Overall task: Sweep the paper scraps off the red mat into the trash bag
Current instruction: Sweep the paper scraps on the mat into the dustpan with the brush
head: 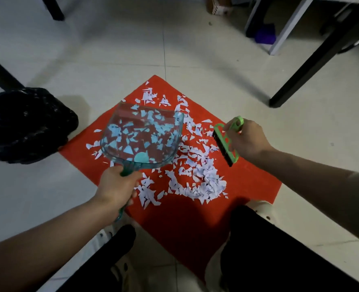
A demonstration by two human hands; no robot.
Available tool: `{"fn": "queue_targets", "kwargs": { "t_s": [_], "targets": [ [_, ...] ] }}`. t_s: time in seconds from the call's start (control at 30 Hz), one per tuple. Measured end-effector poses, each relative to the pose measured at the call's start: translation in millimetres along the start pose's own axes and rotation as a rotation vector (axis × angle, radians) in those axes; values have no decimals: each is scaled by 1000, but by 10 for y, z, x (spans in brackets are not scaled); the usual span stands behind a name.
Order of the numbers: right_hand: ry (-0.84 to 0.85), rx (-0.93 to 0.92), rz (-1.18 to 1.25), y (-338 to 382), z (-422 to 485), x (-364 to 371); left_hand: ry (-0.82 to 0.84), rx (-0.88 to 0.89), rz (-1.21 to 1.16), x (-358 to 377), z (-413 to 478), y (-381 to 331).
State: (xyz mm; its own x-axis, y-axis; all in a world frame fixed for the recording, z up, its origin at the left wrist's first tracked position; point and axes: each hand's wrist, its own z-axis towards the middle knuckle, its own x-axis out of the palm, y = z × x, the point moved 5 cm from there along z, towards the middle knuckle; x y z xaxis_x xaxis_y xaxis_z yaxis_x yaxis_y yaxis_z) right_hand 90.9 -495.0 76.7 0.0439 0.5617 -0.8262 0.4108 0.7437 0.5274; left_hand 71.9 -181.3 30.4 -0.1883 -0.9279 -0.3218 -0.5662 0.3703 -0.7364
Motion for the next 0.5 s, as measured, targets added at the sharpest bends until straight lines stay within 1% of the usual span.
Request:
{"fn": "queue_targets", "kwargs": {
  "t_s": [0.13, 0.23, 0.3, 0.4, 0.5],
  "targets": [
    [-92, 82, 113, -589, 190, 226, 19, 11, 24, 373, 230, -29],
    [-143, 124, 212, -904, 256, 382, 44, 5, 43, 600, 306, -23],
    [-218, 163, 256, -1055, 320, 414, 56, -5, 58, 723, 362, -14],
    [-328, 213, 273, -1211, 392, 426, 73, -6, 69, 848, 422, -24],
    [-356, 224, 250, -1345, 450, 465, 92, -7, 67, 960, 482, -48]
  ]
}}
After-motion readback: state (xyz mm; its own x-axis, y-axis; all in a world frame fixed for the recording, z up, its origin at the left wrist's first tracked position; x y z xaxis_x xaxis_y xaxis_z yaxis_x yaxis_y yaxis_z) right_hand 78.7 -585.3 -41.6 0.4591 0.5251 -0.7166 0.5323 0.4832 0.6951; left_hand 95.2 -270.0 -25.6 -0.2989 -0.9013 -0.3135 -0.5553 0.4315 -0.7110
